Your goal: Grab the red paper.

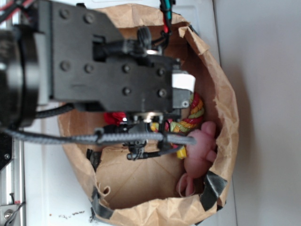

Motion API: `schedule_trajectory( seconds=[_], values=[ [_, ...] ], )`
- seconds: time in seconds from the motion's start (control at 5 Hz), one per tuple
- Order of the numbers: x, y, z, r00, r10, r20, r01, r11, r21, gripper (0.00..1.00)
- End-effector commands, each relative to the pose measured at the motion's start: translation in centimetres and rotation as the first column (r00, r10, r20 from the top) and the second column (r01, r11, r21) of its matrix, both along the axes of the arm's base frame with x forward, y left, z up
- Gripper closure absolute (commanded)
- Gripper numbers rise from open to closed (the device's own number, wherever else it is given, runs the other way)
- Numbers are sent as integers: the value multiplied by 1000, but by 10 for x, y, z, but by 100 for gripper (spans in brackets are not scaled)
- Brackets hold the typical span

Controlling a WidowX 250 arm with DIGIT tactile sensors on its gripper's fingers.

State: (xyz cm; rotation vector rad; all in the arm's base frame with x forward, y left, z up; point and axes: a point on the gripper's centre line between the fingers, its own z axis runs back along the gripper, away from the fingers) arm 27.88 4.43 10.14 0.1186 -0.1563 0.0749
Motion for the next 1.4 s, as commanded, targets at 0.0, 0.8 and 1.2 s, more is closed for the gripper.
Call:
schedule_trajectory(
  seconds=[0.0,0.8,1.2],
  values=[
    [5,2,-7,999,33,23,-33,999,-4,0],
    [-2,-2,-30,990,130,57,-129,991,-23,0],
    [-2,-7,-44,989,139,40,-139,990,-21,0]
  ],
)
